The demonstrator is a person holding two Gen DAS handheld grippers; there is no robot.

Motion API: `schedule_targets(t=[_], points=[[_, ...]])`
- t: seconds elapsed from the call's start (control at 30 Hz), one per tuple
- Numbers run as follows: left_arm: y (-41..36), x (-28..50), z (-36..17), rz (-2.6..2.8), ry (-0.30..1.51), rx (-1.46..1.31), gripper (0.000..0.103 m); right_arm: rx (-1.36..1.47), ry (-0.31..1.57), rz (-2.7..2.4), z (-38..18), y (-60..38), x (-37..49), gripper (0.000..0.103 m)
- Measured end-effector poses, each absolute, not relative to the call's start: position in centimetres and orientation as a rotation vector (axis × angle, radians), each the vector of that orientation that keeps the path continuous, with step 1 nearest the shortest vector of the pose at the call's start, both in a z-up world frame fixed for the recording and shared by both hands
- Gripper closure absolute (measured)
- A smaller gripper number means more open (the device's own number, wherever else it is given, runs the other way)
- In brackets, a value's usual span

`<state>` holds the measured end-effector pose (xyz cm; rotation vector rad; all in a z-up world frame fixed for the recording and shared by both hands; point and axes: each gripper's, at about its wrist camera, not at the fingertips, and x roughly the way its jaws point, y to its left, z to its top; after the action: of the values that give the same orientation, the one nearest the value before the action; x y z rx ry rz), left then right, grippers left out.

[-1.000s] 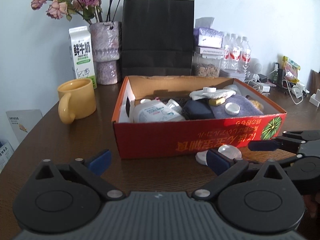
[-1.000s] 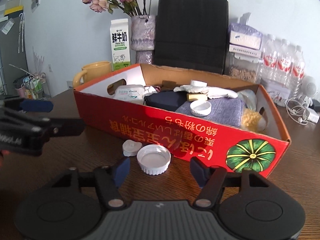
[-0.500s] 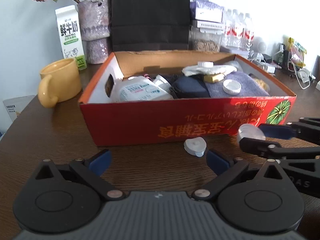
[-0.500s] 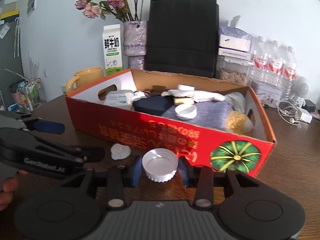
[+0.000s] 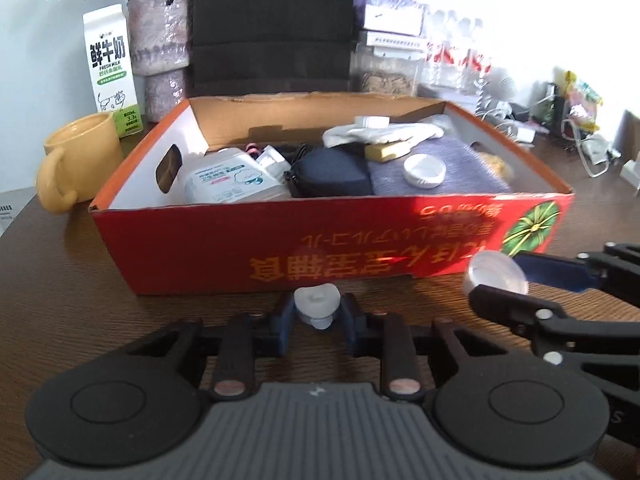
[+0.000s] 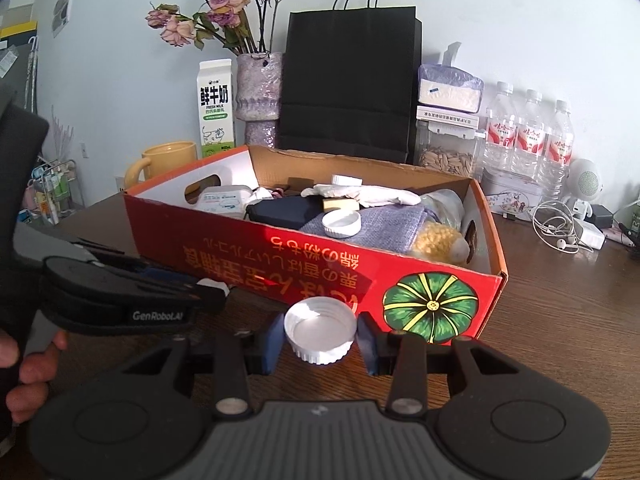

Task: Organize objects
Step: 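Carry both caps into the box and release them, then withdraw both tools from the box back over the empty table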

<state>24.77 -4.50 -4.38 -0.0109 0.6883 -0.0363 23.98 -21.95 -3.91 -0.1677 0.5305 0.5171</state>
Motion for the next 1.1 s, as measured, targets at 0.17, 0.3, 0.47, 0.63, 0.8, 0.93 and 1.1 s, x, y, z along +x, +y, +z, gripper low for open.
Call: schedule_targets(t=[0.17,0.3,0.47,0.63,0.8,0.93,1.1], points=[[-4.0,22.8,-2.6,-0.062,0.619,-0.024,0.078,-0.157,0.494,0.527,-3.1,-22.3,23.1,0.064],[-3.7,21.6,0.1,-0.076,0.521,-0.027,0.078,-0.14,0.435,0.526,-1.3,-22.5,22.7,0.064],[-3.4,22.9,3.3,-0.044,0.428,-0.022,0.077,-0.151,0.37,0.51,1.3,-21.5,24.2,0.064],[-2.7,26.2,4.8,-0.003,0.391,-0.033,0.077,-0.148,0.342,0.477,3.0,-20.2,27.4,0.064],[-2.0,28.9,4.5,0.037,0.427,-0.037,0.03,-0.098,0.398,0.419,2.8,-19.7,30.9,0.055],[-1.5,27.9,4.2,0.084,0.396,-0.018,0.0,-0.076,0.419,0.394,1.9,-20.4,31.1,0.0],[-0.6,25.6,3.4,0.063,0.455,-0.047,0.0,-0.071,0.447,0.391,1.4,-21.1,29.1,0.0]])
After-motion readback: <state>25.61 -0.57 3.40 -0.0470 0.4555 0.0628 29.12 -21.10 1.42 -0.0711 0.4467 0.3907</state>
